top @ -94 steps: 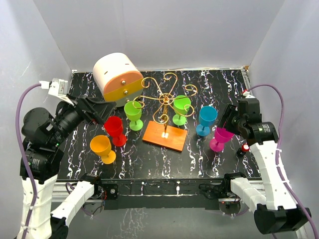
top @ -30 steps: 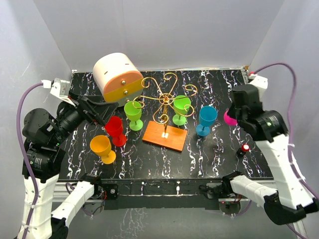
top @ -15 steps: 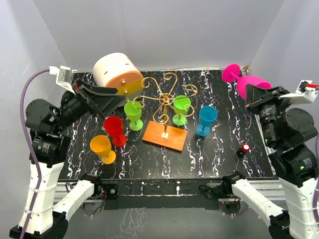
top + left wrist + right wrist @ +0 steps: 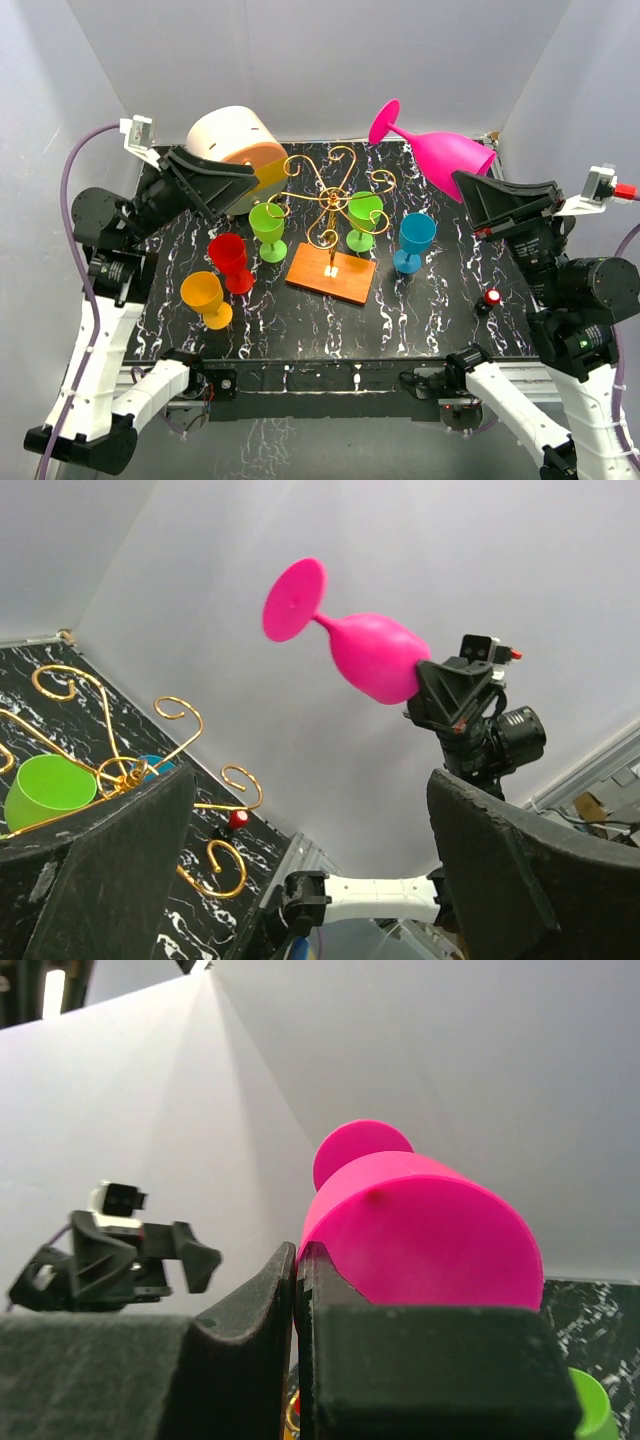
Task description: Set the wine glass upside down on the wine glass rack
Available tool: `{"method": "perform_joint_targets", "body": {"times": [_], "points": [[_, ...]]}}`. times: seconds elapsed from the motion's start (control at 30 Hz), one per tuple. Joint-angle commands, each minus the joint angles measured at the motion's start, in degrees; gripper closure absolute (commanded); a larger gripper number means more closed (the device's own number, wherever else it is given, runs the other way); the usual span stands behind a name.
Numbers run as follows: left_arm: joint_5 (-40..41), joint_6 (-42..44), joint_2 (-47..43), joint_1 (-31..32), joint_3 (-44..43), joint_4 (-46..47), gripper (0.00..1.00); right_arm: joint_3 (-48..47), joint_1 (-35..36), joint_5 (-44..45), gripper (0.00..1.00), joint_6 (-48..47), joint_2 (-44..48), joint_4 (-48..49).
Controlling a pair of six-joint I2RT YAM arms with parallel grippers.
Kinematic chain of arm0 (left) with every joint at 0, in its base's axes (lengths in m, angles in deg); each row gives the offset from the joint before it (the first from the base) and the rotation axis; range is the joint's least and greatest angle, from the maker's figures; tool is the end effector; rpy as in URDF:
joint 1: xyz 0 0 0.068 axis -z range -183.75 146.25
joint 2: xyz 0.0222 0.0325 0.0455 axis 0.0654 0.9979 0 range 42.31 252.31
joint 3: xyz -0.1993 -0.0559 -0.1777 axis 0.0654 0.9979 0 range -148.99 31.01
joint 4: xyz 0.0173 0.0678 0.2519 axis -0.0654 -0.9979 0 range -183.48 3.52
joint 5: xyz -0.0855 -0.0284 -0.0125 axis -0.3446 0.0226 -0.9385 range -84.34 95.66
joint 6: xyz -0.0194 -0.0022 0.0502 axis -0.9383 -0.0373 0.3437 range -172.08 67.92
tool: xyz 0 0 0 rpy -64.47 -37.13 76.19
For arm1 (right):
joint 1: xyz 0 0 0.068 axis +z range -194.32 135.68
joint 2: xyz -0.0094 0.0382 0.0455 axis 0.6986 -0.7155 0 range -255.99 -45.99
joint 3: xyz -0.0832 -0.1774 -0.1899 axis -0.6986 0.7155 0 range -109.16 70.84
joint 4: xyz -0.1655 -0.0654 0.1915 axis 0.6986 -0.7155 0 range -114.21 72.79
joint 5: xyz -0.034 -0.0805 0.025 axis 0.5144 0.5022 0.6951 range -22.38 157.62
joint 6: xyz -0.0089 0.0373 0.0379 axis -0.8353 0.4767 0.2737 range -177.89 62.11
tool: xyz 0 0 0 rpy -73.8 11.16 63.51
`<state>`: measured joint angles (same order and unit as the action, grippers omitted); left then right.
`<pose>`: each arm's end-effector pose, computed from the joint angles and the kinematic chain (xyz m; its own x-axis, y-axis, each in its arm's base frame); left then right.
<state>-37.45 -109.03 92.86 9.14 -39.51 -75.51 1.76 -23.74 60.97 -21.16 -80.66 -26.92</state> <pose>0.1386 -0.0567 0.5089 -0.3421 -0.5495 -0.7622 0.8204 0.2208 -0.5274 0.0643 0.0286 0.4974 0.0459 0.6517 -0.7571 -0.5927 0.6279 0.5045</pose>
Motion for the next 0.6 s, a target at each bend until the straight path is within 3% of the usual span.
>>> {"method": "perform_joint_targets", "body": {"times": [0.0,0.2,0.37,0.57], "points": [[0.9,-6.5,1.5,0.0,1.3,8.0,0.01,0.9,0.2,-4.9,1.0,2.4,-0.5,9.5],[5.6,-13.6,4.8,2.4,2.9,19.0,0.01,4.4,0.2,-6.2,1.0,6.8,-3.2,17.6],[11.6,-10.9,8.0,9.9,2.7,18.3,0.02,6.2,0.2,-6.2,1.0,9.4,-4.9,21.5],[13.2,-6.1,13.0,18.6,-0.1,19.2,0.03,8.2,0.1,-9.7,1.0,11.1,-4.8,26.8]]}}
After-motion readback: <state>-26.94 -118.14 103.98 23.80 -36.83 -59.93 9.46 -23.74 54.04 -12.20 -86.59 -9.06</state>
